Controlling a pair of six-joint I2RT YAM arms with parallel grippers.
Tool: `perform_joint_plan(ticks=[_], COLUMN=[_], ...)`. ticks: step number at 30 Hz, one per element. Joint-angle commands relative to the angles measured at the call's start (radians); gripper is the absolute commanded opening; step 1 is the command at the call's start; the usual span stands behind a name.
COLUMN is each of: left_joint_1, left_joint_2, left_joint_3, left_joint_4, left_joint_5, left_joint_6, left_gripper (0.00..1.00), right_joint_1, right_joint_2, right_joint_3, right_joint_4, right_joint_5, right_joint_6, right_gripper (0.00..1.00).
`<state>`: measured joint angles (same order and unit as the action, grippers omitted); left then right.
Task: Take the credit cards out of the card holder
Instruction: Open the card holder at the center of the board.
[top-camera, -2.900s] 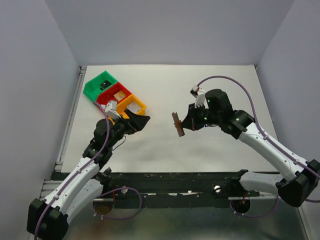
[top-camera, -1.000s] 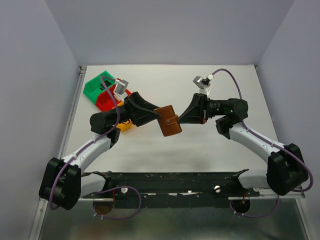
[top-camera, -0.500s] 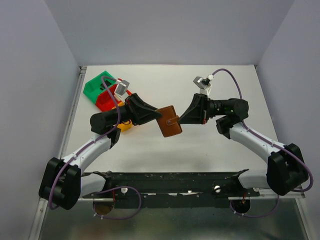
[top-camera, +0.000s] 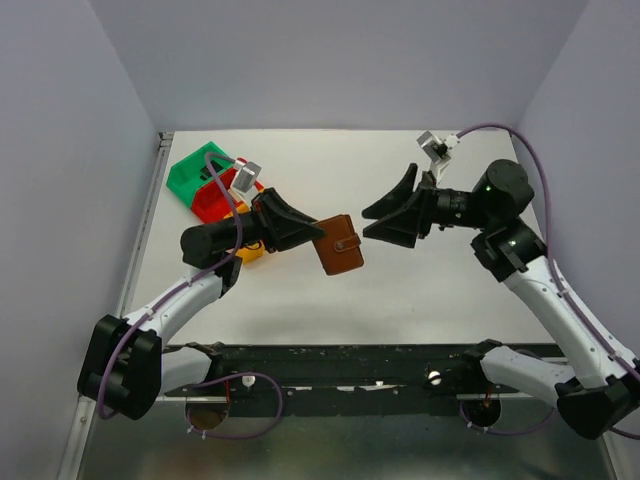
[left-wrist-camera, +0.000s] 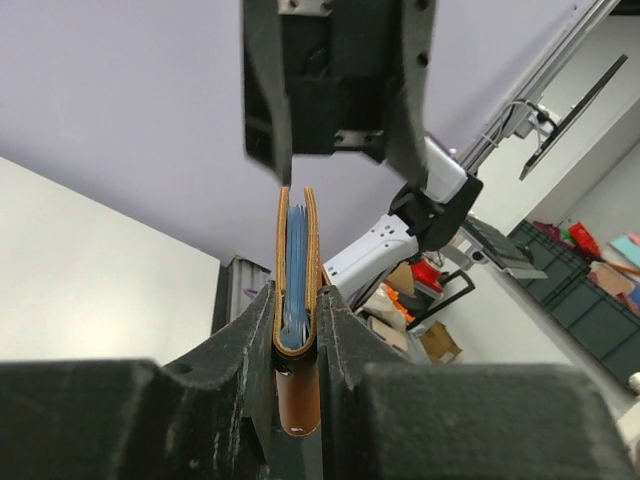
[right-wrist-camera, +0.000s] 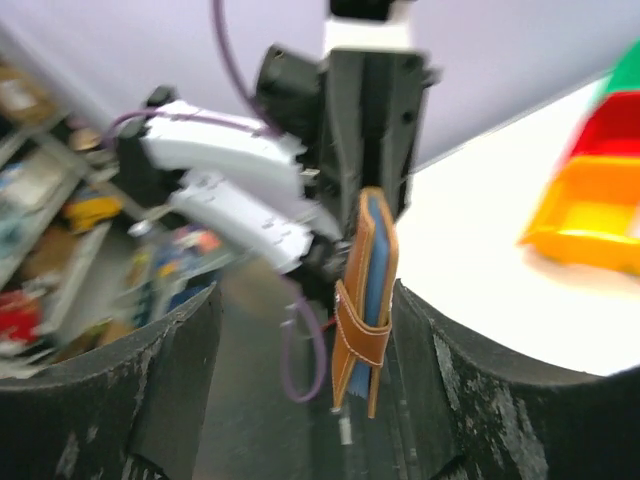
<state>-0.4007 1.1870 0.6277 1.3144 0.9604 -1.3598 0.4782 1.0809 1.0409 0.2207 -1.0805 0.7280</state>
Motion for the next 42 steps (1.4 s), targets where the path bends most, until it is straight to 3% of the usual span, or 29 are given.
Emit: perform_joint_plan(ticks=[1, 4, 7, 13, 17, 26, 34, 42], left_joint_1=[-0.006, -0.050, -0.139, -0.188, -0.227, -0.309, -0.351, -0.372], left_joint_2=[-0.053, -0.142, -0.194, -0.141, -0.112, -0.058, -0.047, -0.046], left_joint_3=[0.052, 0.122, 0.236, 0.336, 0.360, 0.454, 0.475, 0.481], left_joint_4=[-0.094, -0.613, -1.022, -1.340, -1.438, -1.590, -1.610, -1.617], left_joint_5=[0.002, -0.118, -0.357, -0.610, -0.724, -0.908, -0.988, -1.029], left_joint_6=[0.160, 0.450, 0.704, 0.682, 0.660, 0.617, 0.556, 0.527], left_gripper=[0.09, 0.08, 0.02, 0.00, 0.00, 0.00, 0.00, 0.00], right_joint_1=[0.032, 0.121, 0.216, 0.399, 0.465, 0.525, 0.542, 0.562], right_joint_2=[-0.052, -0.050, -0.038, -0.025, -0.050, 0.085, 0.162, 0.235], right_joint_3=[0.197, 0.274, 0.295, 0.254, 0.214, 0.295, 0.332, 0.384], right_joint_4=[-0.763, -0.889, -0.940, -0.888, -0.811, -0.896, -0.899, -0.914], right_joint_5=[0.448, 0.777, 1.038, 1.445, 1.544, 1.568, 1.538, 1.519], right_joint_6=[-0.472, -0.547, -0.564, -0.569, -0.562, -0.527, -0.487, -0.473], right_gripper=[0.76, 0.75, 0.74, 0.72, 0.72, 0.69, 0.63, 0.63])
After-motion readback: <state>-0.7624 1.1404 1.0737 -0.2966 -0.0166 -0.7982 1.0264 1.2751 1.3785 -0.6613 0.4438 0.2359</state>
